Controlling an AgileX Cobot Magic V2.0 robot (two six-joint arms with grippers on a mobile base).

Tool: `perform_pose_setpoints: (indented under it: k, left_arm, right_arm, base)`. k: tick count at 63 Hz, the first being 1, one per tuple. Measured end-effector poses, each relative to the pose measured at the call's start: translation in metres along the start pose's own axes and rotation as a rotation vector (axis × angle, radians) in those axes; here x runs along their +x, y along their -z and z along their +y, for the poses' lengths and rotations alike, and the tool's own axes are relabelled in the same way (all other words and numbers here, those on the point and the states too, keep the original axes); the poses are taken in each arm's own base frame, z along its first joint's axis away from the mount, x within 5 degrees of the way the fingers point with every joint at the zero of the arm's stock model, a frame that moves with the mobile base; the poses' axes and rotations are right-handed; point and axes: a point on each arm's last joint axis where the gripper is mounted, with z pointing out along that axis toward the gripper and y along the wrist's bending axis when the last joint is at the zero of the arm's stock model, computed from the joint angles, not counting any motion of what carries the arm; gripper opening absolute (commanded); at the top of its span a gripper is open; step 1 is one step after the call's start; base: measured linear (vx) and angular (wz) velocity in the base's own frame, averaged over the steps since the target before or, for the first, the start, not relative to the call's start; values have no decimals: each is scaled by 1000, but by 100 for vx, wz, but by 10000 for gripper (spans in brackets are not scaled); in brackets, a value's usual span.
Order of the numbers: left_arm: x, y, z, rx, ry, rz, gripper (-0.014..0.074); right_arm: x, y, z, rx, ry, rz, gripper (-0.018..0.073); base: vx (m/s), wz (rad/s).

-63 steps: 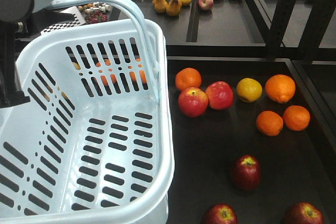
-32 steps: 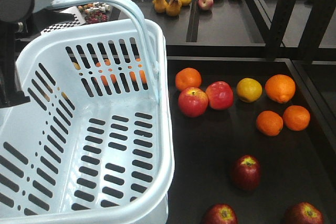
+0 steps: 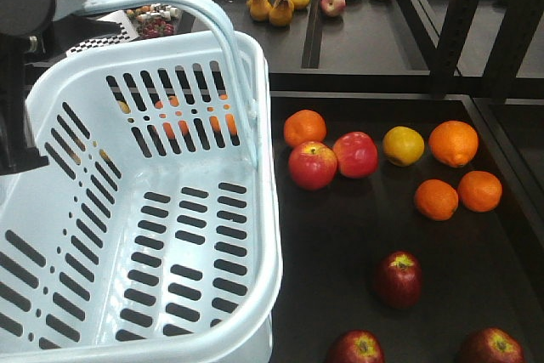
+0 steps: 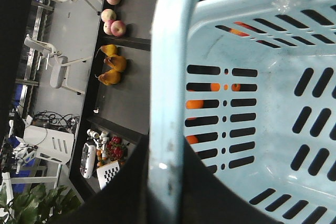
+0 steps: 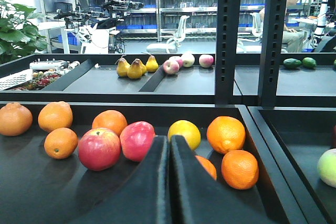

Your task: Pick three apples into basket with both arms

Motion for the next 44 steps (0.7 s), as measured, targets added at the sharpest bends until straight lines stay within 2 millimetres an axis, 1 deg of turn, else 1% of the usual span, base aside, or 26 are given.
perform_pose_setpoints:
  k: [33,38,44]
  left_arm:
    - [0,-1,0,4,1,-1,-6]
    - [0,-5,-1,14,-10,26,-6]
    - [3,-16,-5,40,-37,97,-6]
  right_arm:
    - [0,0,0,0,0,0,-8]
    - [0,0,0,0,0,0,-8]
    - [0,0,0,0,0,0,-8]
  base:
    - [0,0]
    - [0,0]
    - [0,0]
